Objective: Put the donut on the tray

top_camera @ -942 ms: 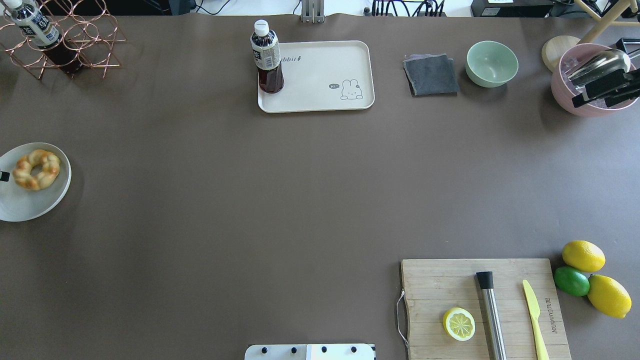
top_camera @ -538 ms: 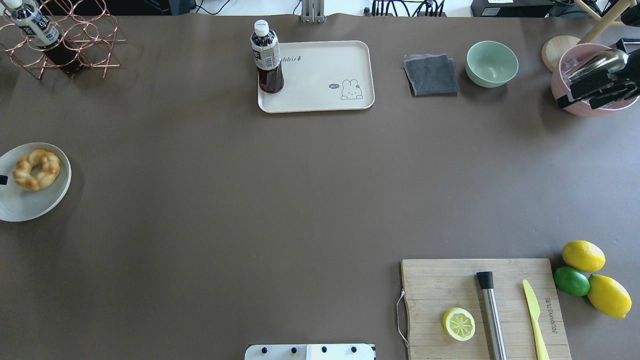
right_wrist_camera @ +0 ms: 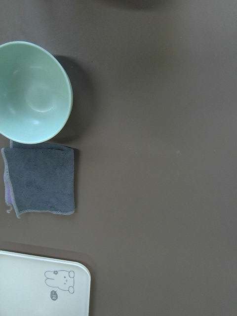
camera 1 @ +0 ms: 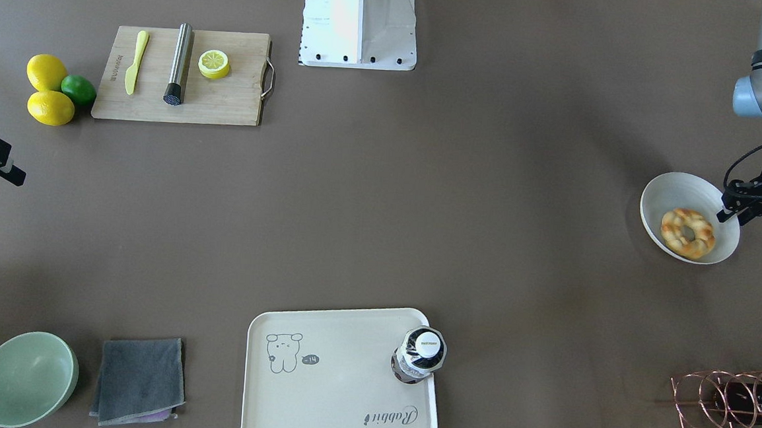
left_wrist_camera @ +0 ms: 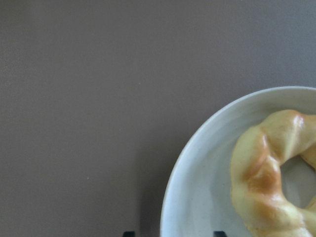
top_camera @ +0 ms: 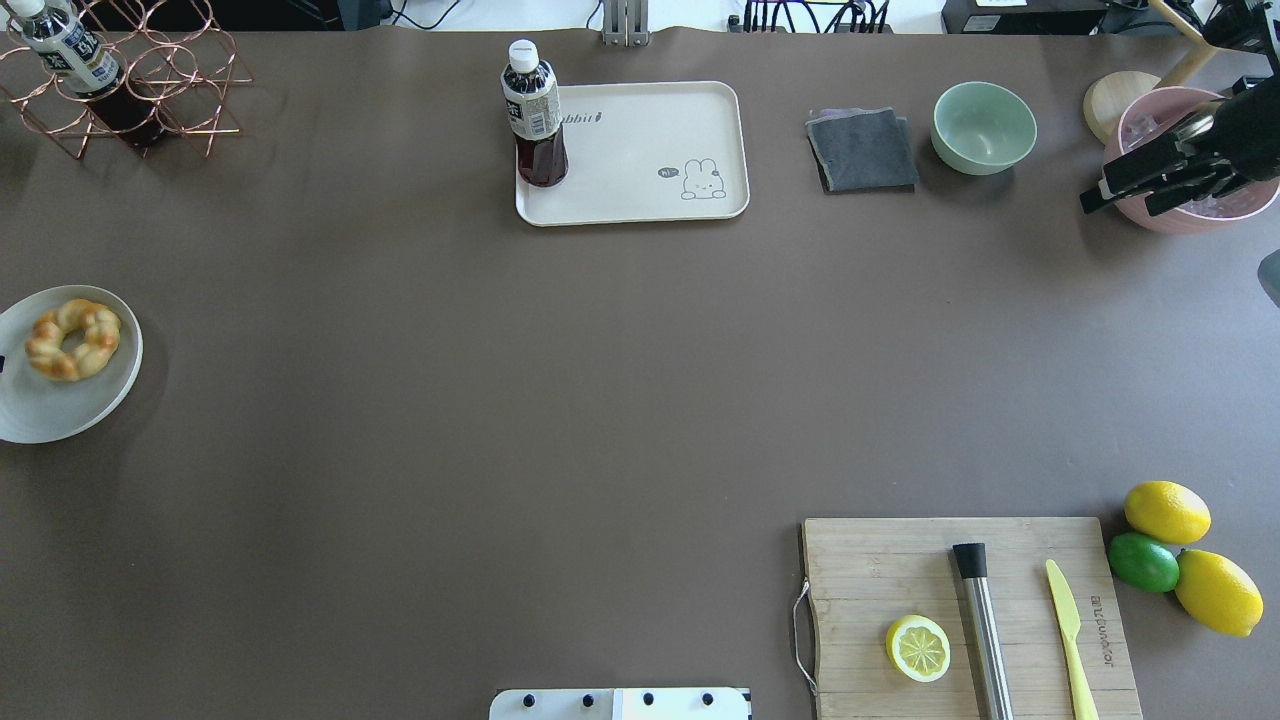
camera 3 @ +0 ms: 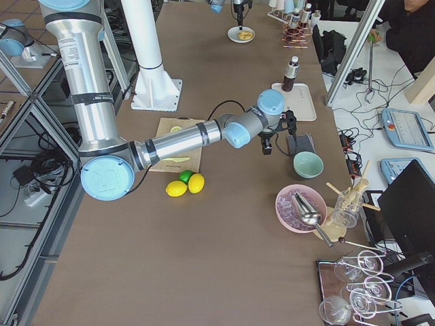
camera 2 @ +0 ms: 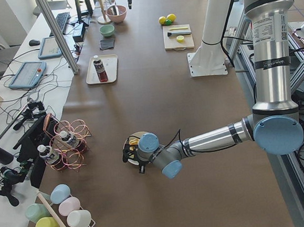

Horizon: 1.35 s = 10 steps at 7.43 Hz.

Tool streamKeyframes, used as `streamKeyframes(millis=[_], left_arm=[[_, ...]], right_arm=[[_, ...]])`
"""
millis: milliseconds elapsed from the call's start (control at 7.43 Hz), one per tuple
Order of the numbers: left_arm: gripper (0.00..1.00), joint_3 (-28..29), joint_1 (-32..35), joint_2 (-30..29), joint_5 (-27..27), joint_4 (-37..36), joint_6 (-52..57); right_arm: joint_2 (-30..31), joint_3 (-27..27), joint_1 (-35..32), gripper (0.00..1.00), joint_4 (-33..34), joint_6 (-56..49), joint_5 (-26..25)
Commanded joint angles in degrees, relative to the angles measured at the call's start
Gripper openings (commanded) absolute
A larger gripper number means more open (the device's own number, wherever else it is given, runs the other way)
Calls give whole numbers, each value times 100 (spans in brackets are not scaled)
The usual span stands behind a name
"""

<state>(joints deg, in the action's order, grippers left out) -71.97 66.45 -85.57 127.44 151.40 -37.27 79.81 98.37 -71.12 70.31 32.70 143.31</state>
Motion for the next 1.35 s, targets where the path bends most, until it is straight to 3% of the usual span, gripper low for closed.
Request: streamKeyframes(millis=[0, 404, 673, 808, 1212], left_arm=[[0, 7, 0, 5, 26, 3, -9], [0, -141, 9, -91, 235, -75, -368], [0, -299, 410, -319, 1384, -461, -491], [0, -657, 622, -355, 1754, -880, -544], [0, -2379, 537, -477, 1767, -2032, -1746]], right_arm=[[-62, 7, 55, 100, 0, 17, -22], [-88, 6, 72, 100, 0, 17, 13], [-255, 6, 72, 100, 9, 26, 40], [-290, 7, 72, 100, 9, 26, 40], [-510, 155, 317, 100, 9, 630, -91]])
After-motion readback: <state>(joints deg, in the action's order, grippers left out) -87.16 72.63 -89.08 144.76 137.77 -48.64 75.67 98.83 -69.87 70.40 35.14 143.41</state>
